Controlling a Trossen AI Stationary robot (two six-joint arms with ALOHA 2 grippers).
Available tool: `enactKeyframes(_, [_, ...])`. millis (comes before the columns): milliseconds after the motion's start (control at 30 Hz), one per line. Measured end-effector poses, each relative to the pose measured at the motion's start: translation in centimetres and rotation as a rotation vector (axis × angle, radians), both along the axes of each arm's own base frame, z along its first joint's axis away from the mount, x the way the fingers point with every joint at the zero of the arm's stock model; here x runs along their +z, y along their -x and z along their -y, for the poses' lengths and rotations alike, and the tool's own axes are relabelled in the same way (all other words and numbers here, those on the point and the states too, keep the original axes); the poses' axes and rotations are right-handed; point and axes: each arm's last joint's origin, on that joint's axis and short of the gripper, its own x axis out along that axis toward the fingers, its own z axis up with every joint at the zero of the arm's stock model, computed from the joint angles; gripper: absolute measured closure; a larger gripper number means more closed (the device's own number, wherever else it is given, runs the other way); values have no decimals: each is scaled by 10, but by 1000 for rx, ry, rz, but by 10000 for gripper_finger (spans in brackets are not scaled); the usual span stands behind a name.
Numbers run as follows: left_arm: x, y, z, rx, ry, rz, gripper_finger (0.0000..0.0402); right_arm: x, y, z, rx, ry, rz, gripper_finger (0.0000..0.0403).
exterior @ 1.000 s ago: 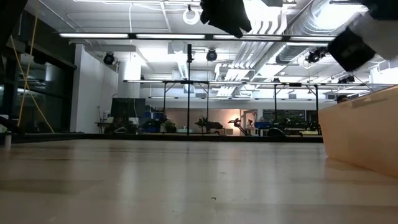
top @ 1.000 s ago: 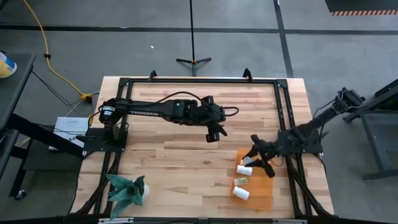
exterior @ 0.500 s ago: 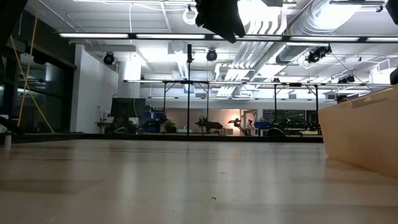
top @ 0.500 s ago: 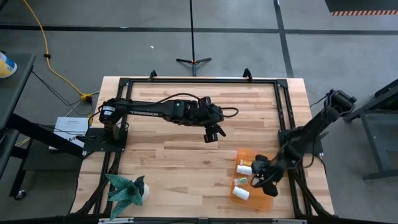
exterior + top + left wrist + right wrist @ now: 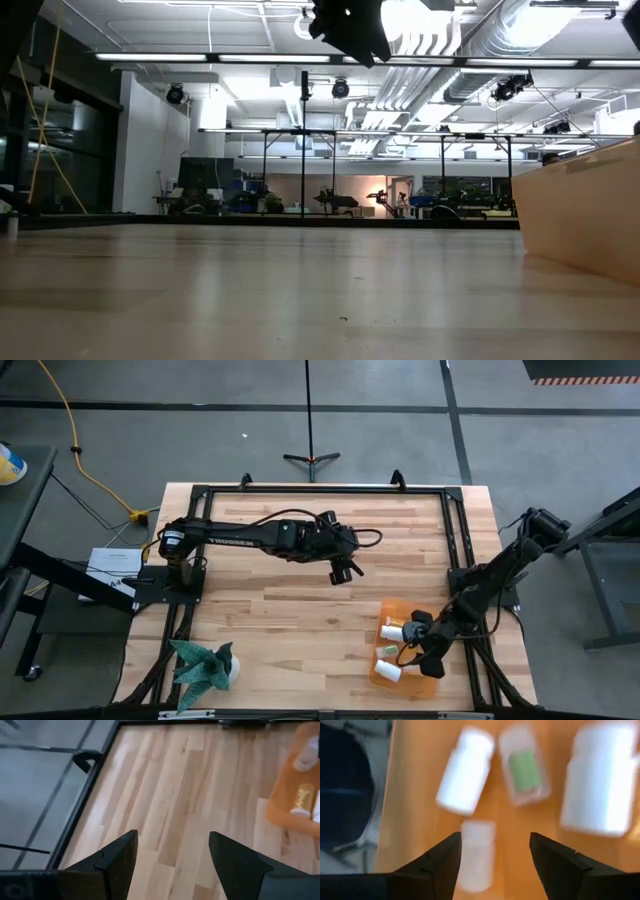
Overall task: Pick and place pill bottles into a basket
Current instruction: Return to Home Position
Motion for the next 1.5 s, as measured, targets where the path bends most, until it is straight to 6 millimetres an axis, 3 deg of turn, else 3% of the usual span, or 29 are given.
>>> enactKeyframes(133, [14,5,5,-19,-45,45,121,10,-1,8,-6,119,165,179])
enactKeyframes(300, [32,8,7,-49,-71,146,121,37,2,22,-18,355,468,194])
enactKeyframes(467, [25,11,10,-97,-93,173,122,69,6,37,-51,604,748,209])
enactKeyframes(633, [7,25,16,-98,-81,312,122,89,5,53,-15,650,921,223])
enactKeyframes(800, [-31,63,15,-101,-91,482,122,78,-3,80,33,563,1124,231])
enactKeyframes(1033, [-64,139,16,-168,-44,545,122,57,-11,116,-56,594,1108,229])
enactKeyframes(1267, [-106,208,13,-215,-35,729,122,60,-17,134,-62,574,1148,232])
enactKeyframes(1367, [-113,233,11,-272,-36,764,122,60,-18,140,-82,582,1142,230])
enactKeyframes(1500, [-116,264,4,-163,-43,737,122,60,-18,145,-105,595,1135,233])
